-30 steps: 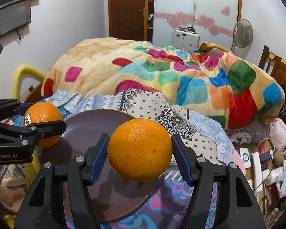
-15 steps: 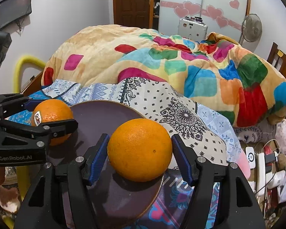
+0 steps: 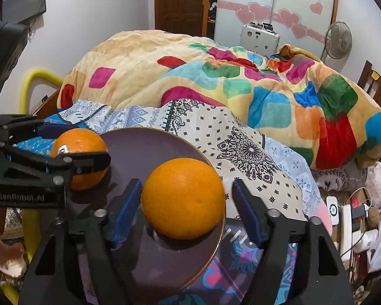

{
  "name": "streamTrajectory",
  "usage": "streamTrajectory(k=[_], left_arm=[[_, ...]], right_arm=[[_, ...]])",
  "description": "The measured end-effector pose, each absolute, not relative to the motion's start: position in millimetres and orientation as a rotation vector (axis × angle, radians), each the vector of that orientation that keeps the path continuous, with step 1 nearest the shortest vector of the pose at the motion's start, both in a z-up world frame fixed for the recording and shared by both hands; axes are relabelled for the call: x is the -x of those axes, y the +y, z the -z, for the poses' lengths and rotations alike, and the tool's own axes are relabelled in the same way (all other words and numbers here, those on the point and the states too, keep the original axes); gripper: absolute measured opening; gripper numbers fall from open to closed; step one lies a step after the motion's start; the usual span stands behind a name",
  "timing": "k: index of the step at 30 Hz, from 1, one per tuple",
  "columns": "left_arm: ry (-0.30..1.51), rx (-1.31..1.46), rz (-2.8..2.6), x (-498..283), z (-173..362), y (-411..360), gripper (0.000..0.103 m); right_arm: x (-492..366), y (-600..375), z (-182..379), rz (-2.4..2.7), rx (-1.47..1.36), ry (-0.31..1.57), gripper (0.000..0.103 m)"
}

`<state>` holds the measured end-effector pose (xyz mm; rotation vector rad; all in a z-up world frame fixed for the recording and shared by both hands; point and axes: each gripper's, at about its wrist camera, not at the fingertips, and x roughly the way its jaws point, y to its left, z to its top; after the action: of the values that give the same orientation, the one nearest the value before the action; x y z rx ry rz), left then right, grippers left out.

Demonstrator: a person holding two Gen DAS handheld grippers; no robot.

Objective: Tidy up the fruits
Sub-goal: 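Carry both oranges onto the purple plate and open both tools, then withdraw both tools and move toward the yellow cylinders and pomelo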

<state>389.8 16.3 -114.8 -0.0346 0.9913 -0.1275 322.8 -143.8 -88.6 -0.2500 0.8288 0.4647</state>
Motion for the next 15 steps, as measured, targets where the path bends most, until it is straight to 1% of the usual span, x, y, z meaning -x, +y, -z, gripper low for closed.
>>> streamTrajectory(k=[8,15], left_arm=[[0.934,0.044,0.097,-363.3,90.4,31.9,0.071],[0.877,0.018,0.051,-311.0,66.9,43.5,0.071]], right_arm=[[-303.9,-153.0,68.8,-0.454,0.234,0.778,0.075],[-266.7,-162.4,42.1,-0.444,0.231,0.715,0.075]])
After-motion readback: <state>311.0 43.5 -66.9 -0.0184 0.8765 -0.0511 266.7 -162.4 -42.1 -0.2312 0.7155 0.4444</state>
